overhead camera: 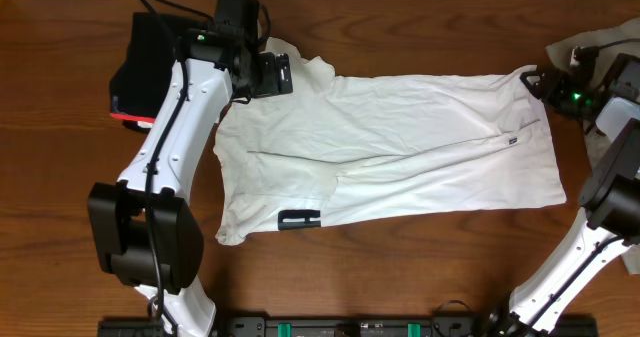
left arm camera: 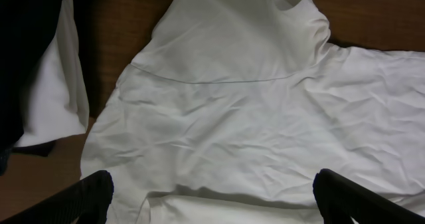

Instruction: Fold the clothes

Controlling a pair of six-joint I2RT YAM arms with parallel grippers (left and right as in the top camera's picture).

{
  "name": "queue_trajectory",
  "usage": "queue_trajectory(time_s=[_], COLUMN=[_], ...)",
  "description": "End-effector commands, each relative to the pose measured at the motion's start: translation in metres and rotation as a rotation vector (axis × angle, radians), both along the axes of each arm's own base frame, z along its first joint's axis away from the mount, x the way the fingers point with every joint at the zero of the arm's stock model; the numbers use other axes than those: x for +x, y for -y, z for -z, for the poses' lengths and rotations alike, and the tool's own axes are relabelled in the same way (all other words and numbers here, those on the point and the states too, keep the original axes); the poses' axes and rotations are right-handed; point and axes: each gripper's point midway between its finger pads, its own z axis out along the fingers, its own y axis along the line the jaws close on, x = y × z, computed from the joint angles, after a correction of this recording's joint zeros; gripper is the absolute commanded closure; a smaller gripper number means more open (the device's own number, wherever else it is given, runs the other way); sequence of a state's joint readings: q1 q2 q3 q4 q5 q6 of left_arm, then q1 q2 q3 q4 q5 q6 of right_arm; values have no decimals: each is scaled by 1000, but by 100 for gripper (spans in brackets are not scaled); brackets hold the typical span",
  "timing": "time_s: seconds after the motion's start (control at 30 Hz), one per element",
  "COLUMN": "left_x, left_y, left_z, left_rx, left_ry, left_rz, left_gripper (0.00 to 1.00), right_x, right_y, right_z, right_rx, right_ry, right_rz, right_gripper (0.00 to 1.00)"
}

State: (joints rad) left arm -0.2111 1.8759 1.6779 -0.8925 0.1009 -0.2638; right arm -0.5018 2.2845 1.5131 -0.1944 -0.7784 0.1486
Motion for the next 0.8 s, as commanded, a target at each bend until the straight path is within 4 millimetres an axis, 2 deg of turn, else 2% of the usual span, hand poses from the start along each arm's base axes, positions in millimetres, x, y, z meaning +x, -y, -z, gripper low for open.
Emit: queue_trajectory(time_s=[0.0, 0.2, 0.37, 0.57, 0.77], left_x=[2, 2, 2, 2, 2], left_y=[-3, -3, -3, -3, -3], left_z=[-2, -2, -2, -2, -2], left_rx=[13, 13, 13, 13, 13], left_ry=[8, 8, 8, 8, 8], left_rz=[0, 0, 1, 0, 0], left_gripper=[2, 2, 2, 2, 2], right_x=[7, 10, 12, 15, 11], right_y=[-6, -7, -9, -9, 0], right_z=[-1, -9, -13, -5, 15], right_rx=[18, 49, 58, 14, -89], right_ry=[17, 23, 17, -19, -115], right_rz=[-22, -13, -4, 29, 101], right_gripper=[49, 50, 47, 45, 41])
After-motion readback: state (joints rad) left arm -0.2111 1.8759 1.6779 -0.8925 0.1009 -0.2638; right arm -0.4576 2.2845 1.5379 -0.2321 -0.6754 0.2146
